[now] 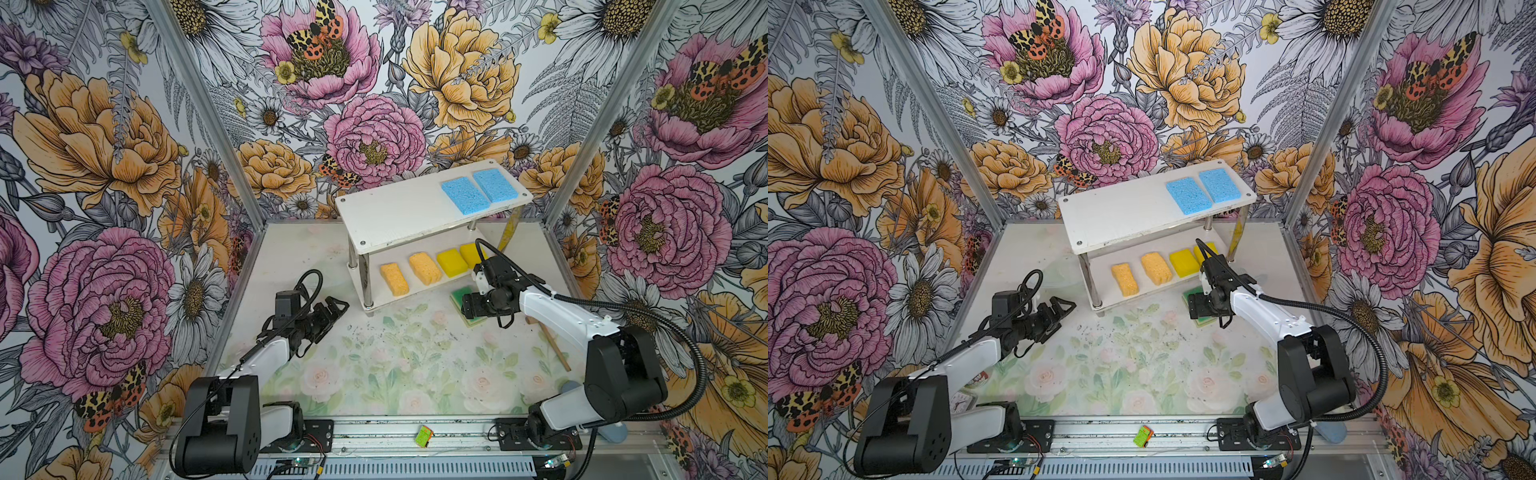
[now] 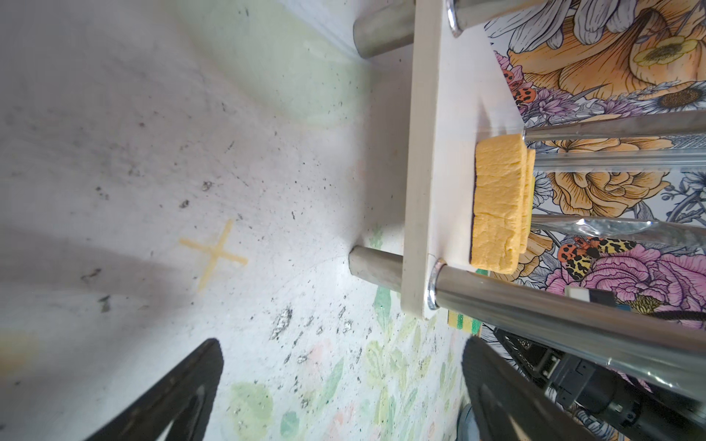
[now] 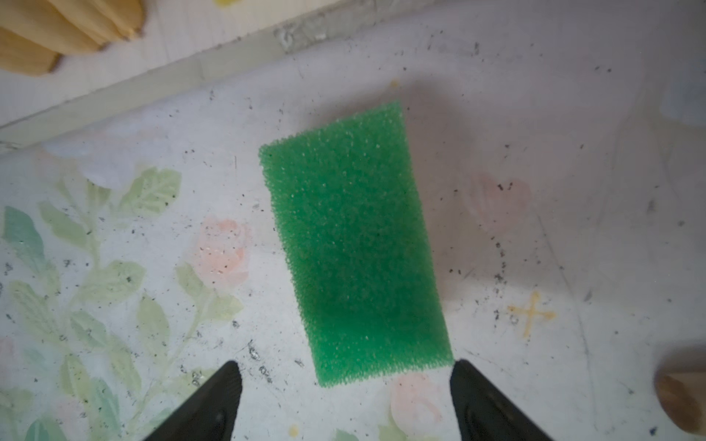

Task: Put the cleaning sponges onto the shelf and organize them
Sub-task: 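Lower the right gripper onto the green sponge's near end and close it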

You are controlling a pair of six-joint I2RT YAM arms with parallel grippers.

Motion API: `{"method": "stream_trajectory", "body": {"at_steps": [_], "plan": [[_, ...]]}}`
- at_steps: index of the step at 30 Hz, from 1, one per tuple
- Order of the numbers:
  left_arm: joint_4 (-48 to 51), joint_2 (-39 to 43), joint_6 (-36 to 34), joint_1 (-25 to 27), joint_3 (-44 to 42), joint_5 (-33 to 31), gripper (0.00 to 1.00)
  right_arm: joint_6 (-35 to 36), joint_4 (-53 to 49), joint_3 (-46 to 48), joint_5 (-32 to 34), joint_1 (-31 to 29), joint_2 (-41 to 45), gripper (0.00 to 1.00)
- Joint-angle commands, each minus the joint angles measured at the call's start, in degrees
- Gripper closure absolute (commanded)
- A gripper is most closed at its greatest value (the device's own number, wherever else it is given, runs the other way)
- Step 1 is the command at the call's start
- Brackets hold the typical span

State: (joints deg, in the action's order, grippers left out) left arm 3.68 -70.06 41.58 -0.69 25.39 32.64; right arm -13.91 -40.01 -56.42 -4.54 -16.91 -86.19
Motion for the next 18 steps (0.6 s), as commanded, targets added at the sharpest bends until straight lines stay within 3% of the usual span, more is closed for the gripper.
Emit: {"method": "stream_trajectory", "body": {"at_steps": [1, 8, 18], "plan": [[0.1, 0.4, -1.5, -0.8, -0.9, 0.5, 0.01, 1.4, 3.0, -1.8, 3.9, -0.1, -1.0, 0.12], [0.4, 0.2, -1.4, -0.9, -0.4, 0.3, 0.01, 4.5, 3.2, -2.2, 6.5, 0.1, -2.3, 0.11], [1.1, 1.0, -1.4, -0.9, -0.3, 0.2, 0.01, 8.1, 4.7, -1.8, 3.3, 0.2, -4.8, 0.13]]}}
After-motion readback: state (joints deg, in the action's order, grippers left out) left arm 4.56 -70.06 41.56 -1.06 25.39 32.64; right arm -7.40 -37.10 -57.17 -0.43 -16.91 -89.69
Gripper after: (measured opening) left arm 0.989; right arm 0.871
